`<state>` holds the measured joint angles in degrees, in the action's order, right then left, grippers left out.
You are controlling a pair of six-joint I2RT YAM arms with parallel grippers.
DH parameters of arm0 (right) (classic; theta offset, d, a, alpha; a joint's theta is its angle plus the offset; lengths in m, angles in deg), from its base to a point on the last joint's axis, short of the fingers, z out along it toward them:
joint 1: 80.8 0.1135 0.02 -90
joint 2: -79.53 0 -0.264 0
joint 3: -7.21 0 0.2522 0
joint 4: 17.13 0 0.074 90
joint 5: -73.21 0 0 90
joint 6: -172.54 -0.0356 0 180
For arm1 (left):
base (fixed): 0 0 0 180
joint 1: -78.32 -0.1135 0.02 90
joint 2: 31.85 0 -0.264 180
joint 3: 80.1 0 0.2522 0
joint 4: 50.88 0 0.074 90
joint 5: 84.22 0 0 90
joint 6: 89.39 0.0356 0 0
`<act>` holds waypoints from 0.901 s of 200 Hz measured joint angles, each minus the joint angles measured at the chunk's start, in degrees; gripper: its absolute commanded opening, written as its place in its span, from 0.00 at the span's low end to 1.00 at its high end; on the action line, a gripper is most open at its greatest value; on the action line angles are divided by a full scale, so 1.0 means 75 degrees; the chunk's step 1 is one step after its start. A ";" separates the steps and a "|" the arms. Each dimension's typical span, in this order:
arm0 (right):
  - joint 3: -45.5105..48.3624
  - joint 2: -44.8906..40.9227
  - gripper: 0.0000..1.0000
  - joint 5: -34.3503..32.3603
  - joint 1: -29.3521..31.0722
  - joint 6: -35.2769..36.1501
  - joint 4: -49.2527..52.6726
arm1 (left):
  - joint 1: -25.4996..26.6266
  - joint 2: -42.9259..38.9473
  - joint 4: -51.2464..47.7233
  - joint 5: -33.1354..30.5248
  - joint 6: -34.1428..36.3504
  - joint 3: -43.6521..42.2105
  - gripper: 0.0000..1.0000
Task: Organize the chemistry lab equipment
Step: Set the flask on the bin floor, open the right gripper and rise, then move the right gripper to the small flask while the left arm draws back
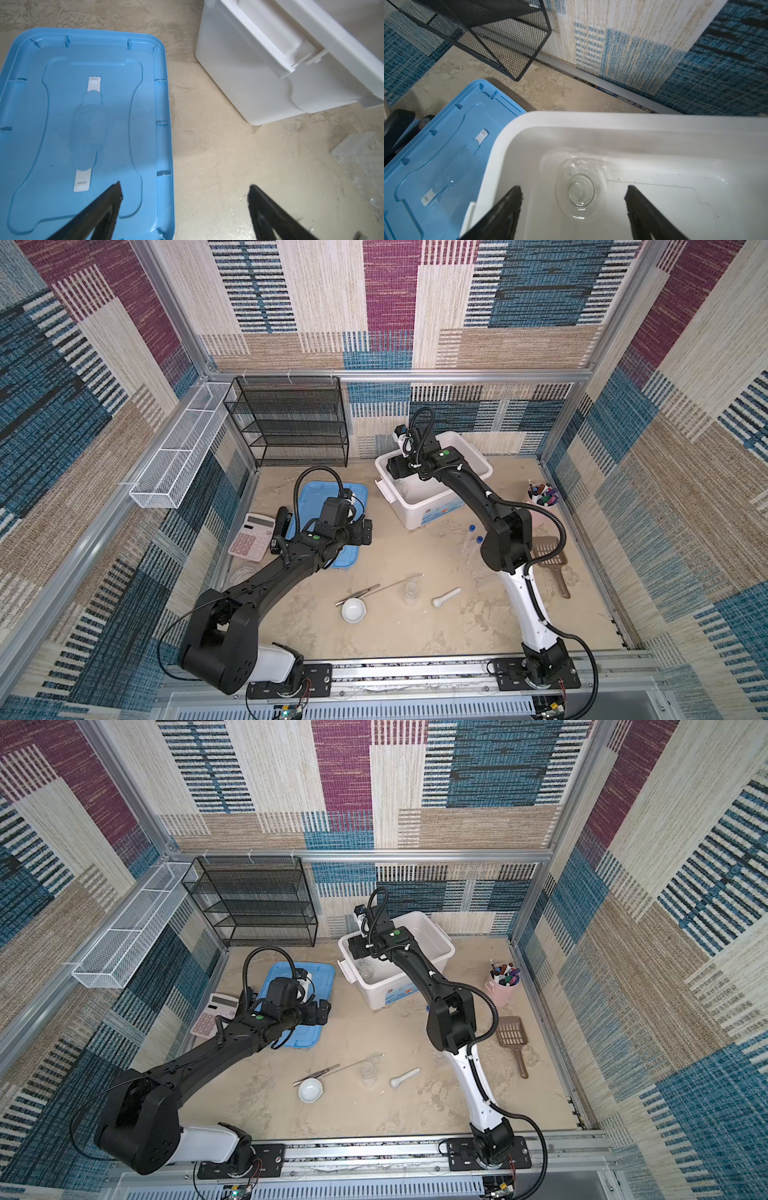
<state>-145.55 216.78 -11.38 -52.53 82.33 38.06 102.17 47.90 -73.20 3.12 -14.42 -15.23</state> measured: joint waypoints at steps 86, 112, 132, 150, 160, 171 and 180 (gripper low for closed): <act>0.3949 -0.3267 0.99 -0.0446 0.0029 0.0026 -0.0877 | 0.0003 -0.0627 -0.0108 -0.0417 -0.0087 -0.0562 0.99; 0.5254 -0.4383 0.99 -0.0589 0.0166 0.0000 -0.1300 | 0.0000 -0.0860 -0.0149 -0.0469 -0.0195 -0.0807 0.99; 0.6301 -0.5260 0.99 -0.0635 0.0388 -0.0020 -0.1478 | 0.0000 -0.1064 -0.0169 -0.0507 -0.0254 -0.1032 0.99; 0.7248 -0.6027 0.99 -0.0694 0.0656 -0.0076 -0.1553 | 0.0003 -0.1282 -0.0187 -0.0580 -0.0312 -0.1236 0.99; 0.7714 -0.6403 0.97 -0.0740 0.0836 -0.0111 -0.1565 | 0.0006 -0.1376 -0.0201 -0.0592 -0.0315 -0.1303 0.99; 0.8169 -0.6758 0.94 -0.0781 0.1081 -0.0152 -0.1536 | 0.0006 -0.1460 -0.0219 -0.0577 -0.0315 -0.1346 0.99; 0.8434 -0.6953 0.92 -0.0778 0.1276 -0.0201 -0.1495 | 0.0006 -0.1504 -0.0245 -0.0557 -0.0315 -0.1367 0.99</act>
<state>-82.30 164.63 -17.21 -42.96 80.82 26.85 102.22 36.62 -75.03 -1.05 -16.78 -25.48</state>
